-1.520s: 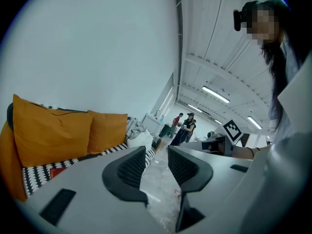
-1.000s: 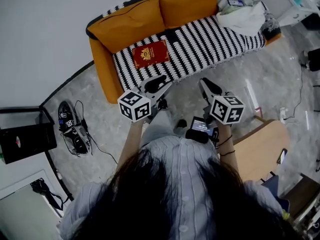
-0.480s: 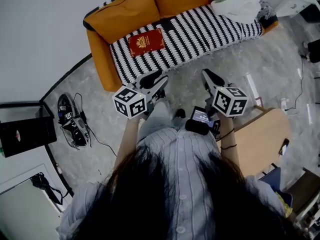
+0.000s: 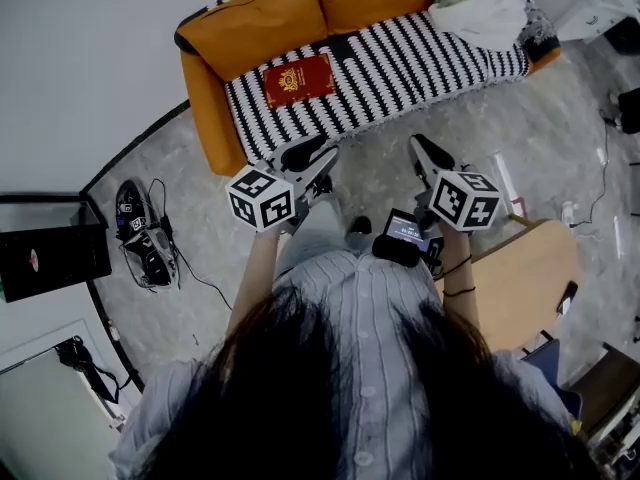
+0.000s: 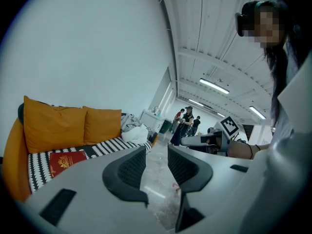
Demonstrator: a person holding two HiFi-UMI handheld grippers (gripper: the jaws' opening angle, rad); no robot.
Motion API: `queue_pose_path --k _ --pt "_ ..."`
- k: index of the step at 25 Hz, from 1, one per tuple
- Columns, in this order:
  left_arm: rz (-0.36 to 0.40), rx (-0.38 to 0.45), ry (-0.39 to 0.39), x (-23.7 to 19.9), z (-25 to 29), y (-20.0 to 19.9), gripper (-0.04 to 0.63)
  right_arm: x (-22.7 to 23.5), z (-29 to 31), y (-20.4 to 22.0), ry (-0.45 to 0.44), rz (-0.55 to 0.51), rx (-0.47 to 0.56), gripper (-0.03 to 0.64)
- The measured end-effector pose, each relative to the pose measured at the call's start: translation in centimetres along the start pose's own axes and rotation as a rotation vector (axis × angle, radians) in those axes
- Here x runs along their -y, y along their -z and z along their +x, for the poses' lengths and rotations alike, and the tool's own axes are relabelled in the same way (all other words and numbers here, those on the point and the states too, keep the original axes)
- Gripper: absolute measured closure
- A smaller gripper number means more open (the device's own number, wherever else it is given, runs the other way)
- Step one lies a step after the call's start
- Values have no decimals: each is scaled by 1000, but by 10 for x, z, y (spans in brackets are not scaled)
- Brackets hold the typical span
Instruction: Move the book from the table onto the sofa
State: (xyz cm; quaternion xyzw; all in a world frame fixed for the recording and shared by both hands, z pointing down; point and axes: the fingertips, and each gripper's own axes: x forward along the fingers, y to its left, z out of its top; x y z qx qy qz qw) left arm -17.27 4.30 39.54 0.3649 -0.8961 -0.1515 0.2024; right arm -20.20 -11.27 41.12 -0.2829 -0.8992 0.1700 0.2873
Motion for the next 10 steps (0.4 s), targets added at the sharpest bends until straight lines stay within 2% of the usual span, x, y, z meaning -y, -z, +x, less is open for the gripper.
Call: queue_pose_path --k 10 --pt "9 -7 8 9 1 5 445 0 -8 0 -1 -2 8 563"
